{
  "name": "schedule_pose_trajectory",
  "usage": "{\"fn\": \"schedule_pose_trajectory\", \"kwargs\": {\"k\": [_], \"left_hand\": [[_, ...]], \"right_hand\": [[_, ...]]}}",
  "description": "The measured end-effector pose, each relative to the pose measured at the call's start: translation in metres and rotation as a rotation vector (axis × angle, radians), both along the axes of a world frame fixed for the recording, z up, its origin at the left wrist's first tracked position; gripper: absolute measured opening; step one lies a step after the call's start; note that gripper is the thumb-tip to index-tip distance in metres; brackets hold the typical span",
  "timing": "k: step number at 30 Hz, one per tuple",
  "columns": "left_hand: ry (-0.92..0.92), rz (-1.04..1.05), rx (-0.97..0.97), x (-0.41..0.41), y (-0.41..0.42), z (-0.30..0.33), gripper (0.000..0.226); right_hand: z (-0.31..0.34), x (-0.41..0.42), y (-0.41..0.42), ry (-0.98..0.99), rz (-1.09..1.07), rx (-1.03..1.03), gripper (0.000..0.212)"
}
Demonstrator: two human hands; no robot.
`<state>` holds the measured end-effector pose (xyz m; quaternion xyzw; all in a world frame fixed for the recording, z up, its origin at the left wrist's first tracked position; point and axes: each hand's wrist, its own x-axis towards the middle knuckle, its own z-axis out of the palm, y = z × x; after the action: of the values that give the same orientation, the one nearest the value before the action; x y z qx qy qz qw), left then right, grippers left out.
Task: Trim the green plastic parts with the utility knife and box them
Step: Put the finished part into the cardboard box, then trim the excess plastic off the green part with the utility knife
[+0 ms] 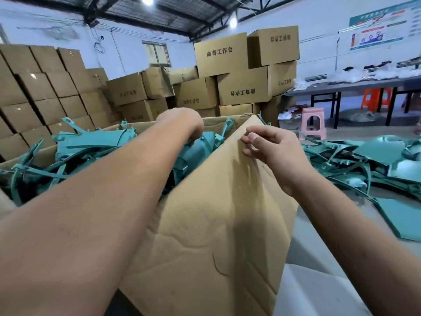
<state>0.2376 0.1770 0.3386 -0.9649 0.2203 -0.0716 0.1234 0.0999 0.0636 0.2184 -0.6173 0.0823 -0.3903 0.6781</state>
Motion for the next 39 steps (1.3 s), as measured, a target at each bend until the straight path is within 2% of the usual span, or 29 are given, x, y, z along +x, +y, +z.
{"fn": "schedule_pose_trajectory", "kwargs": {"k": [4, 6, 9, 12, 14, 16, 18, 21, 22, 24, 27, 30, 32, 34, 36, 38, 39], "left_hand": [[-0.140, -0.126, -0.355, -0.029, -0.030, 0.014, 0.027], [-0.199, -0.312, -0.539, -0.060, -0.059, 0.015, 0.033], [-0.305, -0.661, -0.765, -0.116, -0.103, -0.003, 0.023], [-0.315, -0.953, -0.813, -0.157, -0.134, -0.042, 0.015], [-0.209, -1.039, -0.797, -0.174, -0.151, -0.071, 0.015], [-0.030, -1.006, -0.771, -0.188, -0.167, -0.104, 0.015], [0.195, -0.894, -0.751, -0.195, -0.177, -0.138, 0.015], [0.537, -0.728, -0.757, -0.204, -0.194, -0.193, 0.015], [0.616, -0.685, -0.750, -0.208, -0.200, -0.211, 0.017], [0.705, -0.607, -0.739, -0.212, -0.206, -0.240, 0.019], [0.758, -0.539, -0.748, -0.211, -0.212, -0.268, 0.018], [0.751, -0.533, -0.793, -0.207, -0.215, -0.281, 0.016], [0.760, -0.555, -0.858, -0.207, -0.218, -0.283, 0.014], [0.774, -0.635, -0.920, -0.209, -0.222, -0.281, 0.015], [0.600, -0.805, -0.974, -0.212, -0.219, -0.276, 0.036], [0.254, -1.028, -1.027, -0.214, -0.213, -0.268, 0.066], [0.150, -1.123, -1.012, -0.216, -0.210, -0.263, 0.078]], "right_hand": [[-0.014, -0.004, -0.003, -0.030, 0.008, 0.077, 0.018], [-0.021, -0.008, -0.005, -0.020, 0.015, 0.066, 0.018], [-0.039, -0.028, -0.020, 0.071, -0.035, -0.025, 0.017], [-0.075, -0.062, -0.056, 0.299, -0.249, -0.081, 0.012], [-0.105, -0.091, -0.089, 0.542, -0.497, -0.194, 0.011], [-0.133, -0.125, -0.124, 0.898, -0.727, -0.423, 0.013], [-0.158, -0.148, -0.149, 1.217, -0.842, -0.612, 0.040], [-0.187, -0.177, -0.178, 1.421, -0.813, -0.640, 0.084], [-0.193, -0.185, -0.186, 1.479, -0.799, -0.681, 0.089], [-0.195, -0.190, -0.203, 1.553, -0.765, -0.789, 0.081], [-0.182, -0.185, -0.211, 1.550, -0.676, -0.922, 0.041], [-0.168, -0.194, -0.209, 1.399, -0.833, -1.032, 0.009], [-0.156, -0.211, -0.206, 1.216, -1.000, -1.012, 0.002], [-0.142, -0.225, -0.196, 1.019, -1.094, -0.988, 0.015], [-0.129, -0.234, -0.182, 0.859, -1.145, -1.024, 0.024], [-0.122, -0.240, -0.166, 0.759, -1.135, -1.104, 0.023], [-0.121, -0.241, -0.160, 0.708, -1.095, -1.159, 0.022]]}}
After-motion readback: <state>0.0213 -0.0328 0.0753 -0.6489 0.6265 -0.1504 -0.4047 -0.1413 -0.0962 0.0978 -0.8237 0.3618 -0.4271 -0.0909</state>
